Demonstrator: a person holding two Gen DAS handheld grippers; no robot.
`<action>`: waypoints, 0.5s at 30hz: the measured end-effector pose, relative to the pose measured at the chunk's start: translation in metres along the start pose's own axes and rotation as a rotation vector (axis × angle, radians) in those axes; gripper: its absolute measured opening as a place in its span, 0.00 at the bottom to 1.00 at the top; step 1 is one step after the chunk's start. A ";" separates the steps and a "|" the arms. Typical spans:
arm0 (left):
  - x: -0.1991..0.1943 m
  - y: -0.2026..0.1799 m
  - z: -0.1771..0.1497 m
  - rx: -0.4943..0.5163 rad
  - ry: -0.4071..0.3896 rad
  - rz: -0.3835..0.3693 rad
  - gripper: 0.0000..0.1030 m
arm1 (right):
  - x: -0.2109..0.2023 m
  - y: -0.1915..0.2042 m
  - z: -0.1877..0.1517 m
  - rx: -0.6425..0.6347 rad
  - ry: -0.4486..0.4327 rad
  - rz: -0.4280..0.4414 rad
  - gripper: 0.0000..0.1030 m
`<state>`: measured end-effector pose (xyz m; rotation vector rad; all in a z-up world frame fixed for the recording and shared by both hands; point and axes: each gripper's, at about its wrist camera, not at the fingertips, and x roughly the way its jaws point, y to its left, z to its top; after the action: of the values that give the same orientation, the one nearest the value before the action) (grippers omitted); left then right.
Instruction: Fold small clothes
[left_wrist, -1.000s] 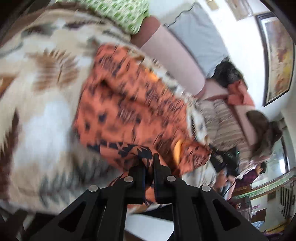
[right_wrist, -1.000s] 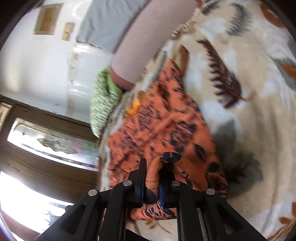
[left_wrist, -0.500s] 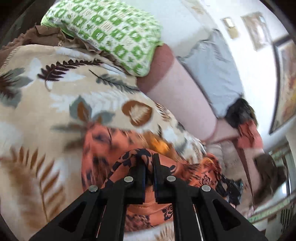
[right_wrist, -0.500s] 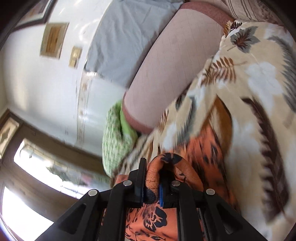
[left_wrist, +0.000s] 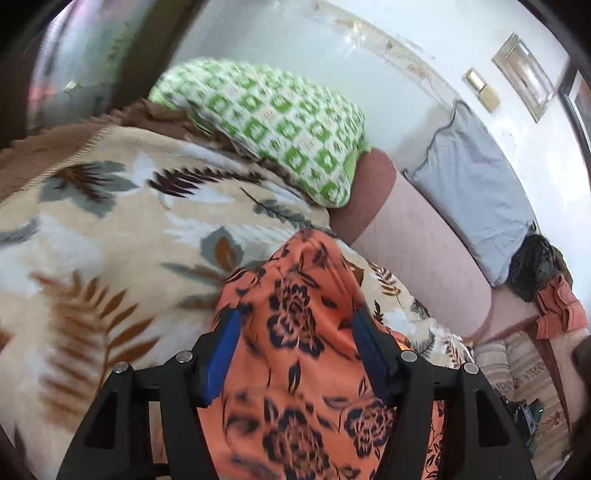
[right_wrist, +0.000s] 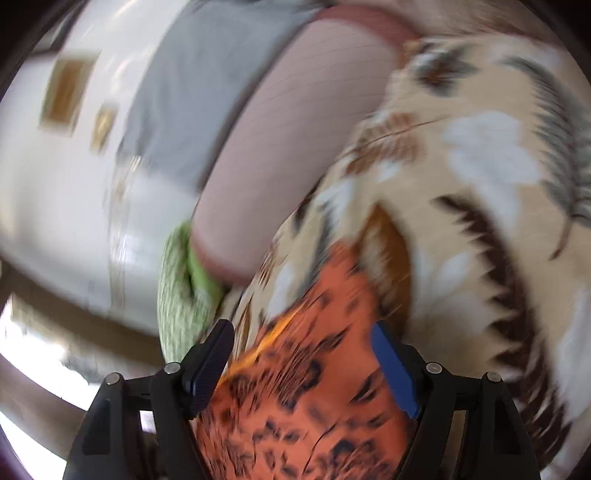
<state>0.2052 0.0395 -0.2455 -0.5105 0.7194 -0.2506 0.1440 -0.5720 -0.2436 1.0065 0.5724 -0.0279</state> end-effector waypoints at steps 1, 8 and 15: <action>-0.005 -0.001 -0.008 0.007 -0.005 0.035 0.66 | 0.006 0.013 -0.007 -0.040 0.024 0.000 0.77; 0.017 0.018 -0.037 0.007 0.142 0.231 0.66 | 0.082 0.119 -0.110 -0.369 0.292 0.045 0.76; 0.039 0.056 -0.040 -0.014 0.278 0.291 0.67 | 0.159 0.178 -0.163 -0.534 0.337 -0.042 0.22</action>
<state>0.2087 0.0571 -0.3226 -0.3815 1.0553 -0.0434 0.2575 -0.3059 -0.2426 0.4778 0.8534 0.2508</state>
